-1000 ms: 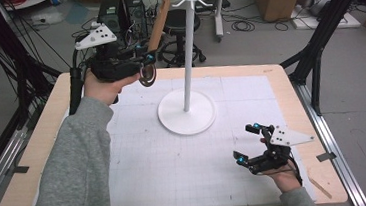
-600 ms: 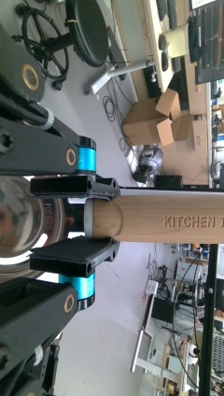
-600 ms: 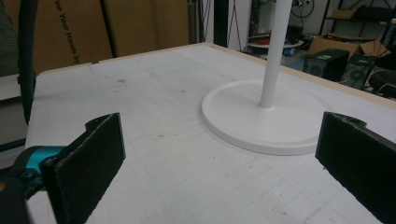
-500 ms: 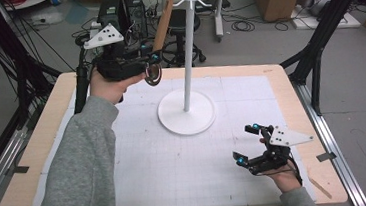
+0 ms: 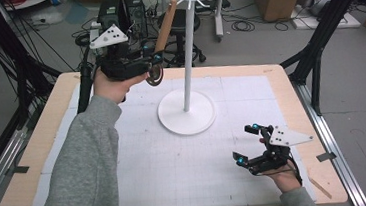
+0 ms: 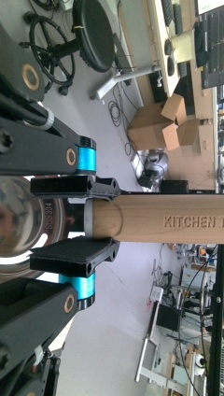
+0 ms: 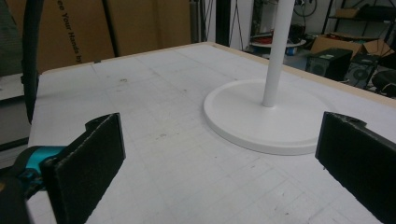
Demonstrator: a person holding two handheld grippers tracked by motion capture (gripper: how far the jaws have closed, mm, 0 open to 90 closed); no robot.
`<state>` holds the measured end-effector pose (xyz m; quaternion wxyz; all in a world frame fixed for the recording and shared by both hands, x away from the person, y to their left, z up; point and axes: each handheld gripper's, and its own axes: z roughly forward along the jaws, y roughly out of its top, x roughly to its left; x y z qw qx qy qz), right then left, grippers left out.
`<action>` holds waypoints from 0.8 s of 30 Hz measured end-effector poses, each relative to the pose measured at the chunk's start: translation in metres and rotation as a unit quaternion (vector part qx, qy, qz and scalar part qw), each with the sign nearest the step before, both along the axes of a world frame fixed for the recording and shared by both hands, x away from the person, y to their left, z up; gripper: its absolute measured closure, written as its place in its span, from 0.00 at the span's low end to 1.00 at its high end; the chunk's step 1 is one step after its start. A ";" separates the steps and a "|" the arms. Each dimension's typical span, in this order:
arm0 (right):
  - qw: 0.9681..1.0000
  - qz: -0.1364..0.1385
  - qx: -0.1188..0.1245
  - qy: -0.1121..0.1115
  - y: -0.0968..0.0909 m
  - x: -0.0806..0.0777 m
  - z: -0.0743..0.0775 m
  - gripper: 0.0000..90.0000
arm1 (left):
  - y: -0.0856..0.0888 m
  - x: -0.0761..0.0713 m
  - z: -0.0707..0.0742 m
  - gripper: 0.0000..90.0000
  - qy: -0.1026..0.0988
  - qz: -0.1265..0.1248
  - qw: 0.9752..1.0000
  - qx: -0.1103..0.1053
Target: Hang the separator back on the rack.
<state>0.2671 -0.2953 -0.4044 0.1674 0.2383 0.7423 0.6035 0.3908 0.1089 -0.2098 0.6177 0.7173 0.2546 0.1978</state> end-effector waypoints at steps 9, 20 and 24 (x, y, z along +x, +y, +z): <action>1.000 -0.001 0.003 -0.001 -0.001 0.000 0.000 0.01 | -0.004 0.004 -0.002 0.77 0.004 0.002 1.000 -0.004; 1.000 -0.003 -0.001 -0.003 -0.001 0.001 0.000 0.01 | -0.013 0.009 -0.007 0.77 0.008 0.003 1.000 -0.006; 1.000 -0.004 -0.002 -0.005 -0.002 0.001 0.000 0.01 | -0.016 0.009 -0.008 0.77 0.007 0.002 1.000 -0.001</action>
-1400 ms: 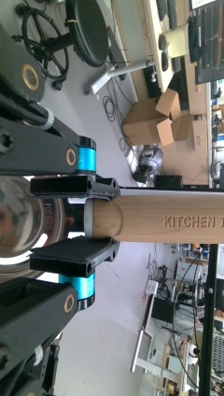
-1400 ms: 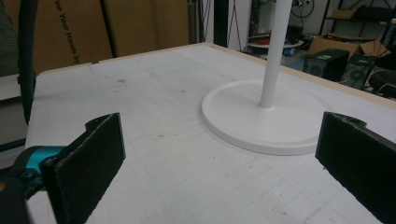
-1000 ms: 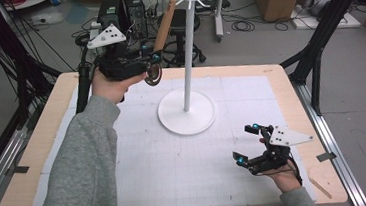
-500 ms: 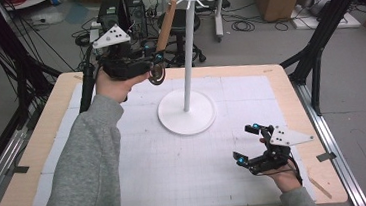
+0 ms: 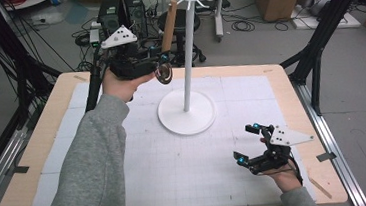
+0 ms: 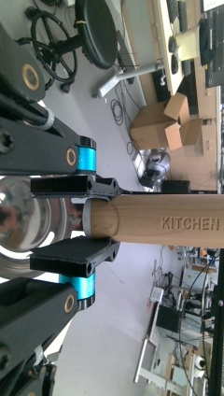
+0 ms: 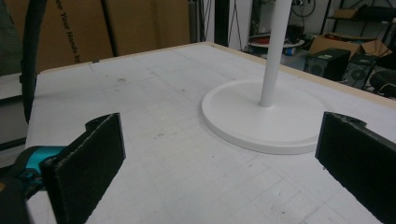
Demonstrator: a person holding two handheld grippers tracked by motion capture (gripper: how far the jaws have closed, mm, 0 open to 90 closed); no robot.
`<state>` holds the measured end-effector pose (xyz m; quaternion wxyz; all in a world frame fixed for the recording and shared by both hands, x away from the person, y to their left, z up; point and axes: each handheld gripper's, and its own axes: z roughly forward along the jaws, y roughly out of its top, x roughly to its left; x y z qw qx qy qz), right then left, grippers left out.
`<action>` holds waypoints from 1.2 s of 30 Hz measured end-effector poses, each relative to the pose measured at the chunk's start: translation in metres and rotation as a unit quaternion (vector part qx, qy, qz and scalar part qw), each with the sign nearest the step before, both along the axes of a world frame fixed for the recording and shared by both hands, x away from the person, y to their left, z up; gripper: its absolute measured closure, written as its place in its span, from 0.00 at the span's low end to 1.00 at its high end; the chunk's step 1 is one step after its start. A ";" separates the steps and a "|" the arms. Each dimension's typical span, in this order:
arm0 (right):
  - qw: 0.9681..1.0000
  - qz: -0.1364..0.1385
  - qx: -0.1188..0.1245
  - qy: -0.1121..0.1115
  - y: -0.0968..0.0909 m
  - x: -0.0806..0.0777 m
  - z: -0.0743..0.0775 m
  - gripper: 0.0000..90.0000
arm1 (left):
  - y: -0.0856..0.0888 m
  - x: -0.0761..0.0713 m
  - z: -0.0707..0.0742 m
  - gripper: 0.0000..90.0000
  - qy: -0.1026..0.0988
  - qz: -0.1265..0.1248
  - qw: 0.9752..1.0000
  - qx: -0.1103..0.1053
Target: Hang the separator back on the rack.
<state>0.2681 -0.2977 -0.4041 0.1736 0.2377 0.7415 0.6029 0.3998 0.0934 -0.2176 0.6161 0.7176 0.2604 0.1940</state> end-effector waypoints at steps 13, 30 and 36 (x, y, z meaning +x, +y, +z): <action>1.000 -0.001 0.002 0.001 0.000 0.000 0.000 0.01 | -0.010 0.002 -0.001 0.77 -0.007 0.015 1.000 0.014; 1.000 0.008 -0.003 0.005 0.002 -0.004 0.000 0.01 | -0.012 -0.009 -0.007 0.61 -0.010 -0.008 0.999 0.031; 1.000 -0.001 -0.004 0.002 -0.005 -0.008 0.000 0.01 | -0.009 -0.014 -0.012 0.47 -0.020 -0.033 0.999 0.030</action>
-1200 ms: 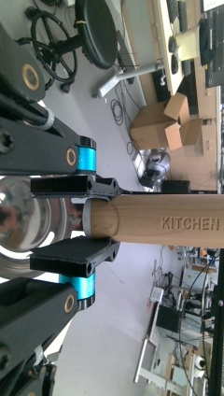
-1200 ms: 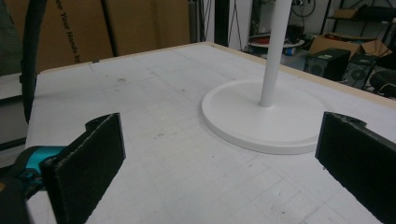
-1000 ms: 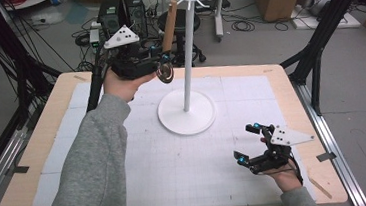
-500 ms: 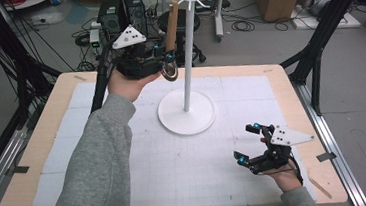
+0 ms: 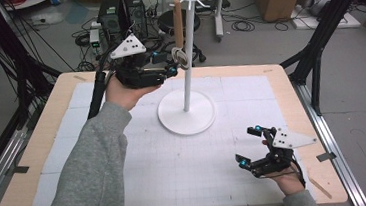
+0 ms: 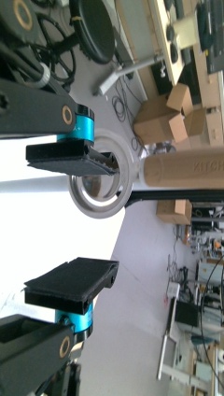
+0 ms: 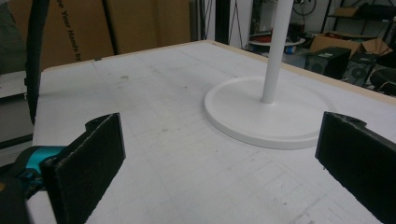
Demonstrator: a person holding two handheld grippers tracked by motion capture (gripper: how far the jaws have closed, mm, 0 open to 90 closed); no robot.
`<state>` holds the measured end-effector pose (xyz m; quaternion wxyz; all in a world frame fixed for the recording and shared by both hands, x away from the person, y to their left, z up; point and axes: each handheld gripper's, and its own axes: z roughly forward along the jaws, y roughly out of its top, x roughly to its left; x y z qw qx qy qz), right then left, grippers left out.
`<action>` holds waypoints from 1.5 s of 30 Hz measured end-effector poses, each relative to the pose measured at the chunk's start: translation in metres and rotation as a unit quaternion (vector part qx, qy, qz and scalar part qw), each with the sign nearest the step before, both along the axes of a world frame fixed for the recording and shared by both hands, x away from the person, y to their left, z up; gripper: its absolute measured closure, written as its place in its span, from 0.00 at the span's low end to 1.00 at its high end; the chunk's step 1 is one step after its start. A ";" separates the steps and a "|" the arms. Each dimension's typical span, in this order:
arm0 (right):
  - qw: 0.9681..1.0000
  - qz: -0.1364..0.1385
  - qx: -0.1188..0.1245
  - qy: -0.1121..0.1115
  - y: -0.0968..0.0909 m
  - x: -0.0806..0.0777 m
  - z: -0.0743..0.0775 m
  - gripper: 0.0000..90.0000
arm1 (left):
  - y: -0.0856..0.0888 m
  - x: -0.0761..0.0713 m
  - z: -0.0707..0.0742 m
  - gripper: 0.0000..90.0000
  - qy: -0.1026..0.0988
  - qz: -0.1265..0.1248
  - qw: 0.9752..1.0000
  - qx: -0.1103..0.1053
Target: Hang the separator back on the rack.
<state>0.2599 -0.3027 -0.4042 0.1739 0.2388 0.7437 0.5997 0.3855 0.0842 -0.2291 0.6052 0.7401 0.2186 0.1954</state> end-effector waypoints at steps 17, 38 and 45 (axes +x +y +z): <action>1.000 -0.001 -0.007 0.007 -0.003 -0.001 -0.002 0.01 | 0.007 -0.010 -0.030 0.22 0.000 -0.016 1.000 0.011; 1.000 -0.002 -0.022 0.006 0.003 -0.001 -0.002 0.01 | 0.042 -0.031 -0.064 0.15 0.001 -0.022 1.000 -0.014; 1.000 -0.007 -0.017 0.007 0.000 0.002 -0.003 0.01 | 0.055 -0.039 -0.089 0.15 0.005 -0.017 1.000 -0.009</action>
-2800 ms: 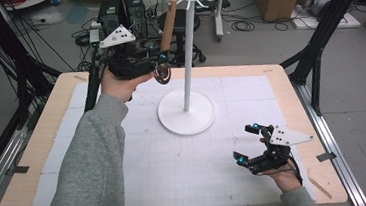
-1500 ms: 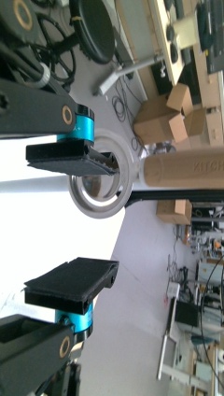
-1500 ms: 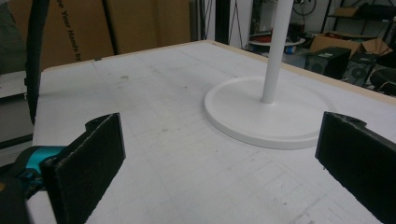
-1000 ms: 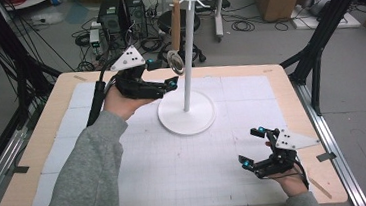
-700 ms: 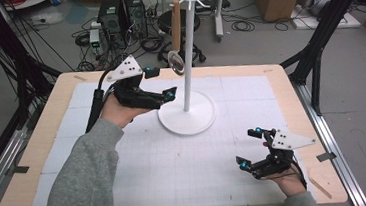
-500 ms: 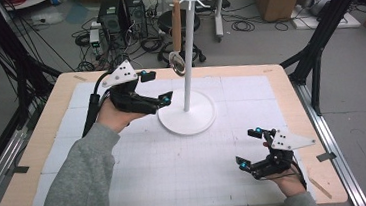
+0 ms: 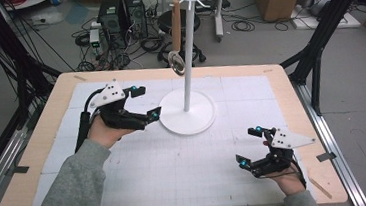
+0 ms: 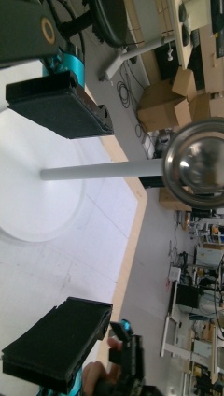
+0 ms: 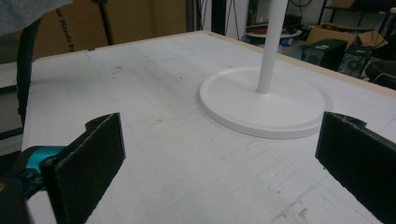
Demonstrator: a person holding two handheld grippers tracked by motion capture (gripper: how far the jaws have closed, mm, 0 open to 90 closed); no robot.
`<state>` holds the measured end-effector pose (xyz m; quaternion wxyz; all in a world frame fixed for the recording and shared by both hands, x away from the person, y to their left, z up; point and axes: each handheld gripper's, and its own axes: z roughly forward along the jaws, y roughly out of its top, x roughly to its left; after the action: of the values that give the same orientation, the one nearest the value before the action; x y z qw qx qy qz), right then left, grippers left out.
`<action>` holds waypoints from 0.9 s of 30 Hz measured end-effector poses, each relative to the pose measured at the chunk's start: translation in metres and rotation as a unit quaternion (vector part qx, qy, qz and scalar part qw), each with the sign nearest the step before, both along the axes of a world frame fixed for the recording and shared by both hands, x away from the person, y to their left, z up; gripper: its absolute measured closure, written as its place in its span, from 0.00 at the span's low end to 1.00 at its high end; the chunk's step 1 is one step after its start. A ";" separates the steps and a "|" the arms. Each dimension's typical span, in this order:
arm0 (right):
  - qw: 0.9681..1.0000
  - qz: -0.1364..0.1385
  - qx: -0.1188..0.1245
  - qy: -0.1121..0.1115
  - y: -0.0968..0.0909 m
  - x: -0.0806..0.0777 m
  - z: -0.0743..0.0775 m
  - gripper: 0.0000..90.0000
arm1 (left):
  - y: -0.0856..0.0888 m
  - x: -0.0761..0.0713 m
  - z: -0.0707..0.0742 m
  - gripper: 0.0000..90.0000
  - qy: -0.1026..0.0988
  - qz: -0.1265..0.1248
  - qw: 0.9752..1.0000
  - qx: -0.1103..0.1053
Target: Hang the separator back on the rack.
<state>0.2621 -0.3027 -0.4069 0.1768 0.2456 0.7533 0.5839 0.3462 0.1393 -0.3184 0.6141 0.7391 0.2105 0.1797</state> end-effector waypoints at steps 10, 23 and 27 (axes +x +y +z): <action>1.000 0.002 -0.002 0.004 0.002 0.002 0.000 0.01 | 0.018 -0.008 -0.017 0.14 0.003 0.013 1.000 -0.018; 1.000 0.002 -0.002 0.004 0.002 0.004 0.000 0.01 | 0.024 -0.022 -0.043 0.14 0.010 0.017 1.000 -0.018; 1.000 -0.001 0.002 0.002 0.000 0.005 0.000 0.01 | 0.022 -0.027 -0.047 0.14 0.016 0.012 1.000 0.006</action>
<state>0.2667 -0.3026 -0.4070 0.1751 0.2479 0.7521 0.5850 0.3188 0.1611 -0.3652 0.6040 0.7431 0.2281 0.1761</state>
